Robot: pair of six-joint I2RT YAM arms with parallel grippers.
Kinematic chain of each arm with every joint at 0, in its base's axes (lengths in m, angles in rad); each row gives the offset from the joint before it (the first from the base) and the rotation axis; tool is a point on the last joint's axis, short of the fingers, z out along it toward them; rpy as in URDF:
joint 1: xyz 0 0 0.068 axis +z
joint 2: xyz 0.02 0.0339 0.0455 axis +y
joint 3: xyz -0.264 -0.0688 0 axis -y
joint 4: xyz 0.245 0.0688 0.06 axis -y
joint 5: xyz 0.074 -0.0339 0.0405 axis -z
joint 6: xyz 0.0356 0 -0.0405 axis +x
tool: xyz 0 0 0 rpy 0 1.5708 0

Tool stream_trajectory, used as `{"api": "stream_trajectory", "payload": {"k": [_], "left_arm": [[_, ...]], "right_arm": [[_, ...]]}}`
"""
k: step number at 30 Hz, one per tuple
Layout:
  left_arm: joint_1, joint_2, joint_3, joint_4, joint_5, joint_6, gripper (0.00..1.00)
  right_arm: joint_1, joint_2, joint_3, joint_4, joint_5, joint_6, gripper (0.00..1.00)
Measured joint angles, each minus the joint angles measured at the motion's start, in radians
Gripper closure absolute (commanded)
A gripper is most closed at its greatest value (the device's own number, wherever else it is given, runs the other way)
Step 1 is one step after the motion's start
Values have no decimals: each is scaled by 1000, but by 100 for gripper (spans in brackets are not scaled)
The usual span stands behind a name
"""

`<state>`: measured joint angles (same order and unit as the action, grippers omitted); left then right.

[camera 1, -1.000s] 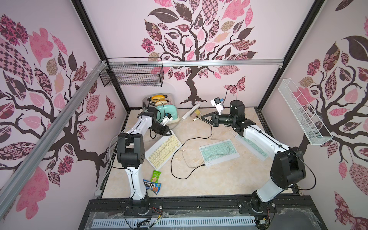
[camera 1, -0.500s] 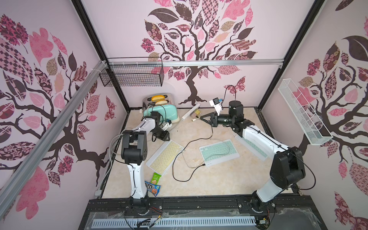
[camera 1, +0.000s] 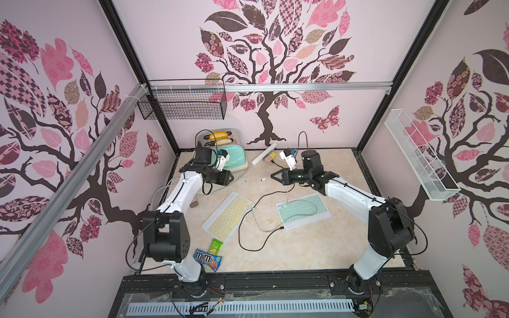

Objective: Unplug the wireless keyboard
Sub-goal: Place the keyboard at the center of the board, then place the power cord at the center of the board.

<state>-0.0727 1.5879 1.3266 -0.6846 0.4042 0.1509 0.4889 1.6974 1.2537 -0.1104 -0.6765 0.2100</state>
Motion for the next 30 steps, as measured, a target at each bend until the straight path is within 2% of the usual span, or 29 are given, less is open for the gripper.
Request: {"api": "stream_trajectory", "payload": {"k": [8, 11, 15, 23, 30], "left_arm": [[-41, -177, -246, 19, 40, -186, 49], [-75, -238, -328, 39, 72, -254, 48], [-146, -287, -441, 122, 119, -360, 41], [-294, -296, -634, 323, 165, -558, 36], [-351, -243, -665, 510, 201, -621, 35]], "right_arm": [[136, 52, -68, -134, 32, -40, 97], [157, 95, -79, -166, 34, -39, 97], [159, 151, -79, -200, 50, -39, 98], [159, 190, -79, -195, 50, -31, 96], [159, 220, -77, -183, 34, -8, 96]]}}
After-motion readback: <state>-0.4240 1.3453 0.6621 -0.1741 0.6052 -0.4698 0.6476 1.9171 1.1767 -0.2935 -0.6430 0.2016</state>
